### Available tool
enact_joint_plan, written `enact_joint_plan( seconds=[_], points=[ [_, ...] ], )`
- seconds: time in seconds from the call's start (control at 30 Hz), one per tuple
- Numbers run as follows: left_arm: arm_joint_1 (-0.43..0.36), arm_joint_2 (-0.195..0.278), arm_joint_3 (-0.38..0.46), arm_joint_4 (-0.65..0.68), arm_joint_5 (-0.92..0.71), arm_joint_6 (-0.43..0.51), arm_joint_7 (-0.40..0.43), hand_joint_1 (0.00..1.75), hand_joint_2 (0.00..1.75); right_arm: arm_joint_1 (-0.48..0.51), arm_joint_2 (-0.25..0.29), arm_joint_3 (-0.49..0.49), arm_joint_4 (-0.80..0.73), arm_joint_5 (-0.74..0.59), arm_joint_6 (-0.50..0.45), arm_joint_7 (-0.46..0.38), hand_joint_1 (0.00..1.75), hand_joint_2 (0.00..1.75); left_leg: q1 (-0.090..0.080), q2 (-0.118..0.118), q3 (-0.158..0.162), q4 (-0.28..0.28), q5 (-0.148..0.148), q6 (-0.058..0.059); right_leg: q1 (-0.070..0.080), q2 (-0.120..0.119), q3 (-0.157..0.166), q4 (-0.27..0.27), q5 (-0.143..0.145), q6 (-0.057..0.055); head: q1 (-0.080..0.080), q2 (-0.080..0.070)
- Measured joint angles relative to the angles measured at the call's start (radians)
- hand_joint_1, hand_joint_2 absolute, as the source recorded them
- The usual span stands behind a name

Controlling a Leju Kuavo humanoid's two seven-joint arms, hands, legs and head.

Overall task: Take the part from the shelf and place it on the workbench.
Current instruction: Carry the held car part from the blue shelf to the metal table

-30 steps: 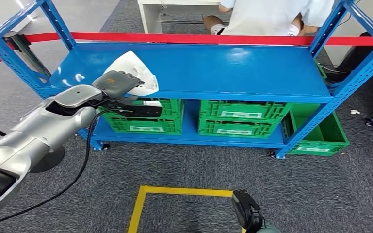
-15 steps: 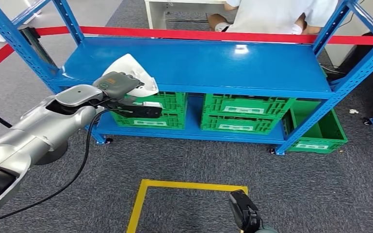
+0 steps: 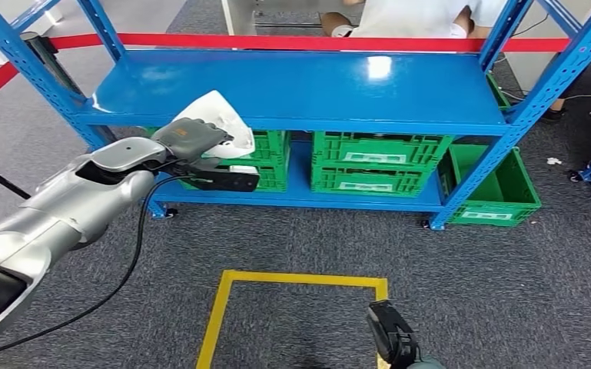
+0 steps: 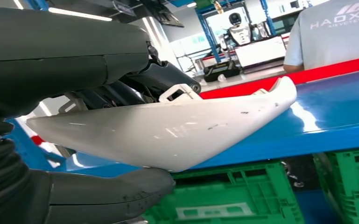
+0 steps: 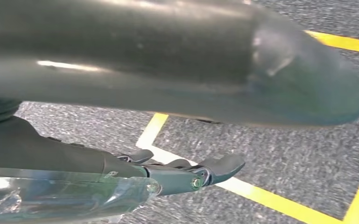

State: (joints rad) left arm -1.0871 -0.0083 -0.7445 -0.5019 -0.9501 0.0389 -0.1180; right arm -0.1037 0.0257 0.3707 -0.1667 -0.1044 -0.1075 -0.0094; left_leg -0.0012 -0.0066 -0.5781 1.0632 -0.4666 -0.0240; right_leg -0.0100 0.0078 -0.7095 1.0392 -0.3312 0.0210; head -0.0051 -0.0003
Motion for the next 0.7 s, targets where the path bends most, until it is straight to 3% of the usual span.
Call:
enact_joint_plan(
  seconds=[0.03, 0.13, 0.17, 0.2, 0.27, 0.3, 0.33, 0.37, 0.4, 0.43, 0.5, 0.53, 0.57, 0.63, 0.67, 0.7],
  points=[
    [0.0, 0.0, 0.001, 0.0, 0.009, 0.001, -0.001, 1.75, 1.75, 0.0, 0.0, 0.0, 0.0, 0.002, 0.0, 0.001, 0.0, 0.0, -0.002, 0.0, 0.017, -0.033, -0.001, 0.004, 0.0, 0.0, -0.004, -0.004, 0.01, 0.006, -0.001, 0.0],
    [0.005, 0.006, 0.006, 0.001, 0.026, 0.006, -0.002, 1.75, 1.75, 0.005, 0.0, 0.0, 0.001, 0.006, 0.0, 0.005, 0.0, 0.0, -0.003, 0.0, 0.006, -0.055, 0.022, 0.021, -0.002, 0.001, -0.011, -0.021, 0.032, 0.025, -0.006, 0.0],
    [0.007, 0.009, 0.007, 0.002, 0.027, 0.008, -0.002, 1.75, 1.75, 0.009, 0.0, 0.0, 0.001, 0.007, -0.001, 0.006, 0.0, 0.0, -0.001, 0.001, -0.002, -0.057, 0.034, 0.029, -0.002, 0.0, -0.019, -0.01, 0.014, 0.031, -0.004, 0.0],
    [0.007, 0.011, 0.008, 0.003, 0.027, 0.009, -0.002, 1.75, 1.75, 0.012, 0.0, 0.0, 0.001, 0.008, -0.002, 0.007, 0.0, 0.0, 0.002, 0.002, -0.012, -0.06, 0.046, 0.035, -0.002, 0.0, -0.032, 0.022, -0.023, 0.036, -0.003, 0.0],
    [0.008, 0.016, 0.008, 0.005, 0.024, 0.011, -0.002, 1.75, 1.75, 0.016, -0.001, 0.0, 0.001, 0.008, -0.004, 0.008, 0.0, 0.0, 0.003, 0.003, -0.036, -0.061, 0.068, 0.042, -0.002, -0.001, -0.067, 0.144, -0.123, 0.044, -0.001, 0.0],
    [0.009, 0.018, 0.008, 0.005, 0.022, 0.012, -0.002, 1.75, 1.75, 0.016, -0.001, 0.0, 0.001, 0.008, -0.005, 0.008, 0.0, 0.0, 0.003, 0.003, -0.05, -0.061, 0.079, 0.043, -0.002, -0.001, -0.08, 0.214, -0.159, 0.046, -0.001, 0.0],
    [0.011, 0.02, 0.008, 0.006, 0.022, 0.012, -0.002, 1.75, 1.75, 0.016, -0.002, 0.0, 0.001, 0.008, -0.005, 0.008, 0.0, 0.0, 0.003, 0.002, -0.063, -0.061, 0.09, 0.042, -0.002, -0.001, -0.082, 0.261, -0.172, 0.048, -0.001, 0.0],
    [0.013, 0.022, 0.008, 0.007, 0.021, 0.012, -0.002, 1.75, 1.75, 0.016, -0.002, 0.0, 0.001, 0.008, -0.005, 0.008, 0.0, 0.0, 0.003, 0.002, -0.077, -0.06, 0.101, 0.041, -0.002, -0.001, -0.069, 0.278, -0.166, 0.048, -0.001, 0.0],
    [0.014, 0.024, 0.008, 0.008, 0.021, 0.012, -0.003, 1.75, 1.75, 0.016, -0.002, 0.0, 0.001, 0.009, -0.005, 0.008, 0.0, 0.0, 0.004, 0.002, -0.09, -0.06, 0.112, 0.038, -0.002, -0.001, -0.037, 0.26, -0.147, 0.048, -0.001, 0.0],
    [0.015, 0.025, 0.008, 0.008, 0.02, 0.012, -0.003, 1.75, 1.75, 0.015, -0.003, 0.0, 0.001, 0.009, -0.005, 0.008, 0.0, 0.0, 0.004, 0.002, -0.101, -0.059, 0.123, 0.034, -0.002, -0.001, 0.013, 0.205, -0.13, 0.047, -0.001, 0.0],
    [0.014, 0.028, 0.008, 0.008, 0.02, 0.014, -0.004, 1.75, 1.75, 0.012, -0.003, 0.0, 0.0, 0.011, -0.005, 0.008, 0.0, 0.0, 0.003, 0.002, -0.117, -0.059, 0.141, 0.023, 0.0, 0.0, 0.111, 0.075, -0.133, 0.039, -0.002, 0.0],
    [0.013, 0.029, 0.008, 0.008, 0.019, 0.014, -0.005, 1.75, 1.75, 0.01, -0.003, 0.0, 0.0, 0.012, -0.004, 0.008, 0.0, 0.0, 0.003, 0.002, -0.121, -0.06, 0.15, 0.017, 0.002, 0.002, 0.137, 0.033, -0.143, 0.033, -0.002, 0.0],
    [0.012, 0.029, 0.008, 0.008, 0.019, 0.016, -0.005, 1.75, 1.75, 0.009, -0.003, 0.0, 0.0, 0.012, -0.004, 0.008, 0.0, 0.0, 0.003, 0.003, -0.122, -0.063, 0.159, 0.011, 0.005, 0.004, 0.144, 0.017, -0.148, 0.026, -0.001, 0.0],
    [0.01, 0.031, 0.008, 0.009, 0.019, 0.017, -0.005, 1.75, 1.75, 0.007, -0.004, -0.001, 0.0, 0.014, -0.004, 0.009, 0.0, 0.0, 0.004, 0.001, -0.124, -0.07, 0.173, 0.0, 0.005, 0.004, 0.132, 0.013, -0.13, 0.009, 0.003, 0.0],
    [0.009, 0.033, 0.008, 0.009, 0.019, 0.018, -0.005, 1.75, 1.75, 0.006, -0.004, -0.001, 0.0, 0.014, -0.004, 0.009, 0.0, 0.0, 0.004, 0.0, -0.129, -0.064, 0.161, -0.005, 0.004, 0.003, 0.125, 0.01, -0.119, 0.0, 0.002, 0.0],
    [0.009, 0.034, 0.007, 0.009, 0.019, 0.018, -0.005, 1.75, 1.75, 0.004, -0.004, -0.002, 0.0, 0.015, -0.004, 0.01, 0.0, 0.0, 0.004, -0.001, -0.139, -0.041, 0.13, -0.01, 0.002, 0.002, 0.115, 0.007, -0.107, -0.007, 0.0, 0.0]
  ],
)
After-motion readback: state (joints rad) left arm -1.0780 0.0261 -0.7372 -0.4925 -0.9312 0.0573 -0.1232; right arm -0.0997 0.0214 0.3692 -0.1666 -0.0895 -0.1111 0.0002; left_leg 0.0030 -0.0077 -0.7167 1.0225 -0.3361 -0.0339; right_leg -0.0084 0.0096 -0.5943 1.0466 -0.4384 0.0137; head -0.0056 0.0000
